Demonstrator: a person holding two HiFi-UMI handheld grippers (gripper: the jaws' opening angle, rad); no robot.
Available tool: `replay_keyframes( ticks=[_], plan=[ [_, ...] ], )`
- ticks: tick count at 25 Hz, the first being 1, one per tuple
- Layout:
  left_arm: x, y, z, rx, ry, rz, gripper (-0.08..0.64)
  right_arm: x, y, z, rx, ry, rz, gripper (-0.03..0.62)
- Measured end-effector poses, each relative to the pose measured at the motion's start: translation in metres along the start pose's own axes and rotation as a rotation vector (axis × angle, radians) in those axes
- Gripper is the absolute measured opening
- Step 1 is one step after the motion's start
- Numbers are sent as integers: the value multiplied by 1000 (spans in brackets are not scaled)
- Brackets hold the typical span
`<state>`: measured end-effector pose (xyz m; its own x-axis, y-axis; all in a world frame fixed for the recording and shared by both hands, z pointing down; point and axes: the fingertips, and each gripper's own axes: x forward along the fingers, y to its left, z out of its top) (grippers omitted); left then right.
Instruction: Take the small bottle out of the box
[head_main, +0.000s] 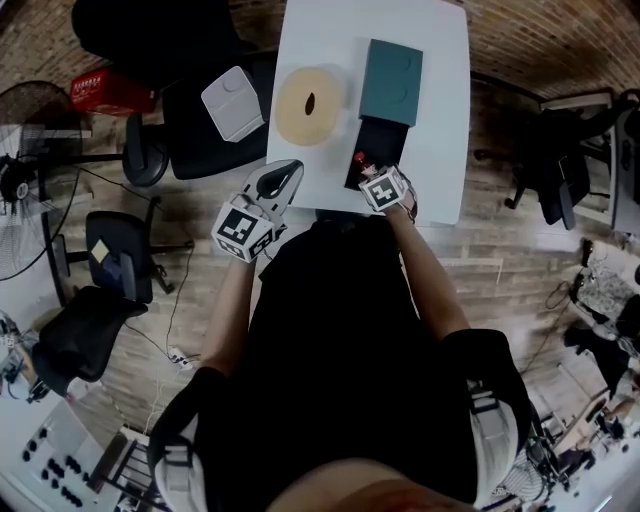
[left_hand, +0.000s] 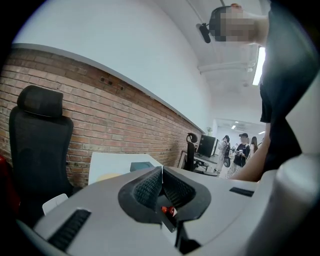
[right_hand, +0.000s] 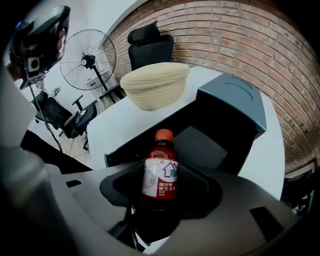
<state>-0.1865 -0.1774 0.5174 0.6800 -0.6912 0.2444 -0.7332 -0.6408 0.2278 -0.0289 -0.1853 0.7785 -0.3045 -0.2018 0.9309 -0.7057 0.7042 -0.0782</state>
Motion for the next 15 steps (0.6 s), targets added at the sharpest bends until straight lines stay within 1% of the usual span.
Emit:
replay_keyframes(
  ticks=[3,8,15],
  plan=[
    [0,-9,3,9,-1,-2,21,-4,0,-4,5,-3,7,212],
    [0,-9,4,15,-5,-3,21,-7,4,-8,56,-14,28,211],
    [4,-15,6,28,-1,-22,21,-18,0,5,51,-137,26,212]
  ],
)
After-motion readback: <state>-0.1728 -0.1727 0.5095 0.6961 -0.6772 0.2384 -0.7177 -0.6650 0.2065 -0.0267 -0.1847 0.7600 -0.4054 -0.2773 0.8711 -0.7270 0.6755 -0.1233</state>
